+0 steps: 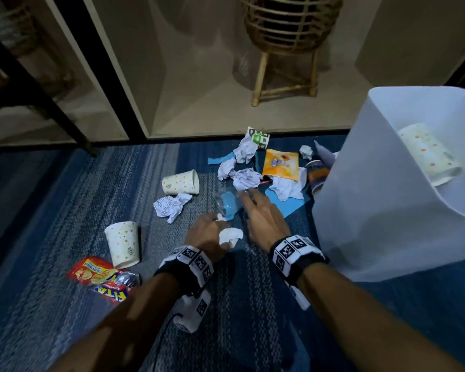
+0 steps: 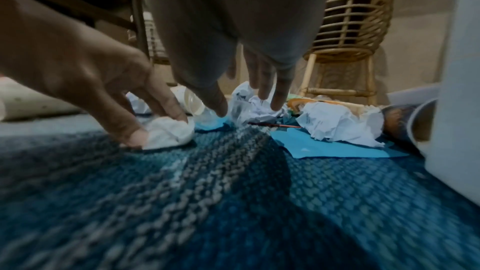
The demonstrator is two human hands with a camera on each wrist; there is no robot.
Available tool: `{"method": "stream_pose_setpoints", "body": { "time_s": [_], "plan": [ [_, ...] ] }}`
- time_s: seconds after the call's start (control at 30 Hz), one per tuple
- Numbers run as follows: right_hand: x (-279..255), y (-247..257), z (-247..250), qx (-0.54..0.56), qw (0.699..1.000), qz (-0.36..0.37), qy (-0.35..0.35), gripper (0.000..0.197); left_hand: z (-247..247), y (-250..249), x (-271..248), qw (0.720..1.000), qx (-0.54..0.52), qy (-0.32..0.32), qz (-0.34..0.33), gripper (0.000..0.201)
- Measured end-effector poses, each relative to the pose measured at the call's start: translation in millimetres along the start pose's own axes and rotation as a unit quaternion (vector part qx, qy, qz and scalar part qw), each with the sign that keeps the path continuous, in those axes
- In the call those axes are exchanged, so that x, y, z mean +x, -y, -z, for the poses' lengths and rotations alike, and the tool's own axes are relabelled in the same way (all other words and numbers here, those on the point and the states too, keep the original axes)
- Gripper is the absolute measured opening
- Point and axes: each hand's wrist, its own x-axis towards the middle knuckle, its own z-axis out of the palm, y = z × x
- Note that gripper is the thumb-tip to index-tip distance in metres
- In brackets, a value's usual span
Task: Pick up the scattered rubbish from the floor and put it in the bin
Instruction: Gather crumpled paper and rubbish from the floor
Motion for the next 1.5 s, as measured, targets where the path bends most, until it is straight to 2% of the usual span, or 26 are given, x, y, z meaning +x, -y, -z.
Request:
{"method": "stream_pose_setpoints", "body": {
  "time_s": [0.1,0.17,0.2,0.27,0.33,0.43,0.57,0.63,0.7,0.83,1.03,1.17,1.3,1.5],
  "plan": [
    [19,1,-14,-0.055,0.998,0.031,0.031,0.099,-6,4,-4,0.998,-0.012,-0.055,-0.026,0.023],
    [29,3,-22,-0.086,0.994,0.043,0.045,0.103,-7,4,-8,0.996,-0.032,-0.074,-0.034,0.011],
    [33,4,-25,-0.097,0.993,0.048,0.048,0.103,-7,5,-11,0.995,-0.045,-0.077,-0.039,0.011],
    [38,7,-26,-0.106,0.992,0.047,0.053,0.099,-12,11,-16,0.993,-0.081,-0.078,-0.028,0.029],
    [39,8,-24,-0.115,0.991,0.036,0.051,0.087,-13,19,-22,0.993,-0.09,-0.072,-0.007,0.041],
    [35,8,-17,-0.133,0.991,0.016,0.021,0.063,-2,24,-30,0.994,-0.074,-0.08,-0.031,0.038],
    [16,7,-6,-0.067,0.996,-0.019,-0.047,0.041,29,10,-40,0.989,-0.075,-0.12,-0.036,0.047],
    [0,9,7,-0.007,0.993,-0.036,-0.109,0.024,46,-4,-43,0.983,-0.092,-0.155,-0.038,0.035],
    [-18,14,24,0.044,0.985,-0.048,-0.159,0.019,64,-19,-45,0.974,-0.093,-0.199,-0.054,0.026],
    [-55,21,69,0.085,0.965,-0.06,-0.239,0.024,106,-59,-48,0.953,-0.118,-0.26,-0.105,0.027],
    [-114,31,153,0.057,0.929,-0.041,-0.364,0.027,171,-138,-64,0.9,-0.153,-0.342,-0.222,0.025],
    [-148,22,204,0.073,0.907,-0.046,-0.413,0.028,199,-192,-72,0.878,-0.155,-0.36,-0.273,0.025],
    [-169,10,234,0.063,0.895,-0.069,-0.436,0.027,208,-232,-79,0.857,-0.176,-0.374,-0.308,0.023],
    [-191,-21,256,0.075,0.879,-0.138,-0.451,0.029,207,-269,-77,0.854,-0.177,-0.357,-0.334,0.021]
  ]
}}
